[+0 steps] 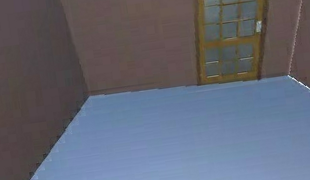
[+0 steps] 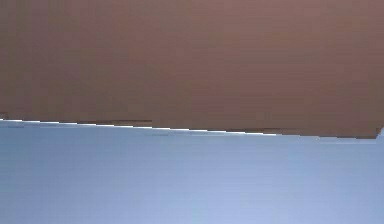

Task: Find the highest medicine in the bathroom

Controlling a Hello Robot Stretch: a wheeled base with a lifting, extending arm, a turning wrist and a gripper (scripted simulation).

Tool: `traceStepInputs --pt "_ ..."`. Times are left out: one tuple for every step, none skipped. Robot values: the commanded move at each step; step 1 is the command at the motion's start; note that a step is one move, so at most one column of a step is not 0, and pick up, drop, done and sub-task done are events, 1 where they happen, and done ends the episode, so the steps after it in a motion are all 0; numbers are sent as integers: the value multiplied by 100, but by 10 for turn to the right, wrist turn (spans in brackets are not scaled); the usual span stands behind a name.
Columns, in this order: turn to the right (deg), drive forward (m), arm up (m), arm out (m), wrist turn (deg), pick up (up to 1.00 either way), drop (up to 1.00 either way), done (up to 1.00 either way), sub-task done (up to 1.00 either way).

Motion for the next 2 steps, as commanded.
traceStepInputs --pt "-270 0 0 0 0 0 0 0 0" --pt "0 40 0 0 0 0 0 0 0"
